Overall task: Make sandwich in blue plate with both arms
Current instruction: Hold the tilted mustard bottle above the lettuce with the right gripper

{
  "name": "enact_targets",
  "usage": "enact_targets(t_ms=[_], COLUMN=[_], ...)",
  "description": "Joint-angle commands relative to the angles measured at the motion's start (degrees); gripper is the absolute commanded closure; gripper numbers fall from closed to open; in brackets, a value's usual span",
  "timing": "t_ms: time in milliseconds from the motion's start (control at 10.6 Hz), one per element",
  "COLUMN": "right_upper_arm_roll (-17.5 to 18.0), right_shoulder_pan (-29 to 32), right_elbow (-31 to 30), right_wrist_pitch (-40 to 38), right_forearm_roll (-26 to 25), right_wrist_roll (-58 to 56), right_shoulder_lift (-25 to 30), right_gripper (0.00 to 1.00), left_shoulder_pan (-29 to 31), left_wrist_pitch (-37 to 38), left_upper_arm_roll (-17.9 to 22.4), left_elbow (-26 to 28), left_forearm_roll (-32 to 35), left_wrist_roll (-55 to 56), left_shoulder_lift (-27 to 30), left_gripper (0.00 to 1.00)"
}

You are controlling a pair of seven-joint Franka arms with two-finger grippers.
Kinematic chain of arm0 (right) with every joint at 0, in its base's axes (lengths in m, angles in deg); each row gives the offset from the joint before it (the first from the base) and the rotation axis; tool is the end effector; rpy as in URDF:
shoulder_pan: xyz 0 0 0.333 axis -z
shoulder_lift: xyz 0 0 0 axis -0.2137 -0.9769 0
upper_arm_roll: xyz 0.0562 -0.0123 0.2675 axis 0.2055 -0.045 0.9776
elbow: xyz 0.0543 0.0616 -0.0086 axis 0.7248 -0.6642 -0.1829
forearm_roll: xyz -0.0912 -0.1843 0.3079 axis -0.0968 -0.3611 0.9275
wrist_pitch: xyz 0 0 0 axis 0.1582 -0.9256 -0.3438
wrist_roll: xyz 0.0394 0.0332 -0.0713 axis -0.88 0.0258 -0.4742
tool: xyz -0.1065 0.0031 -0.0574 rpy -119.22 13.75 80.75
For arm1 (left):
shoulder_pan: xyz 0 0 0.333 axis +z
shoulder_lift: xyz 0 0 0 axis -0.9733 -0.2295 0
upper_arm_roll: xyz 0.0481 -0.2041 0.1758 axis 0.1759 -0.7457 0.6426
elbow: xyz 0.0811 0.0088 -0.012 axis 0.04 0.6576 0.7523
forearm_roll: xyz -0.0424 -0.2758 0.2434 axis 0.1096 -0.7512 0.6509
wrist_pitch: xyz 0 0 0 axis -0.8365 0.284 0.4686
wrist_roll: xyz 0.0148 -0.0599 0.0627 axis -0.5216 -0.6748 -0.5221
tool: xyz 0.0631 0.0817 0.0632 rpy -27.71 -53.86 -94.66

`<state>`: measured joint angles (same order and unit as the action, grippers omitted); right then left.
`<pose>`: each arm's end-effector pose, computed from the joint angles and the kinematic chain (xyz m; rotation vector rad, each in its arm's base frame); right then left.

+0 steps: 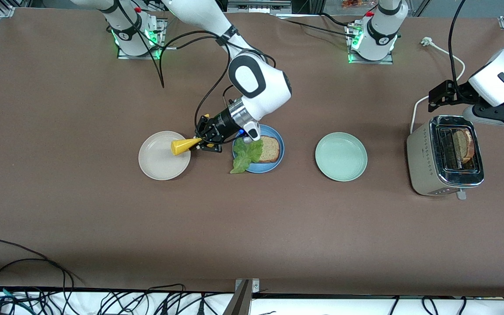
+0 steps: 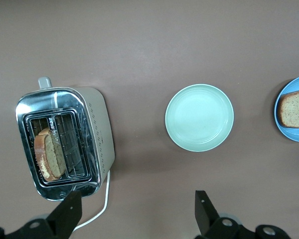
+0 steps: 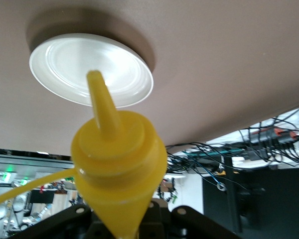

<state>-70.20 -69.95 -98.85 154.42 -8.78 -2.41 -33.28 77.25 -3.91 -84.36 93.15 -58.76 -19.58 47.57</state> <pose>0.4810 0.4282 0.2659 1.1782 1.7917 -0.6850 0.5347 -0.0420 0.5473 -3.1173 0.2670 0.1131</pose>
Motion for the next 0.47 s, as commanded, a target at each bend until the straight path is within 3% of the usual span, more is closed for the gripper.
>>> enact_targets(t_ms=[0, 376], right_upper_arm_roll=[-0.4, -0.3], right_shoulder_pan=[3.8, 13.8], right_elbow=[2.2, 2.2], right_wrist_pitch=[-0.8, 2.0], right_forearm_roll=[7.4, 23.2], right_wrist_roll=[-1.4, -1.8], right_shoulder_lift=[1.8, 8.1], right_gripper=[0.90, 0.91], left_shoulder_pan=[0.0, 0.0], left_wrist_pitch=[0.0, 0.0], left_upper_arm_roll=[0.3, 0.3], left_elbow=[-0.5, -0.5], left_forearm_roll=[-1.0, -1.0], left_wrist_roll=[-1.5, -1.5], left_shoulder_lift=[0.2, 0.2], left_gripper=[0.00, 0.00])
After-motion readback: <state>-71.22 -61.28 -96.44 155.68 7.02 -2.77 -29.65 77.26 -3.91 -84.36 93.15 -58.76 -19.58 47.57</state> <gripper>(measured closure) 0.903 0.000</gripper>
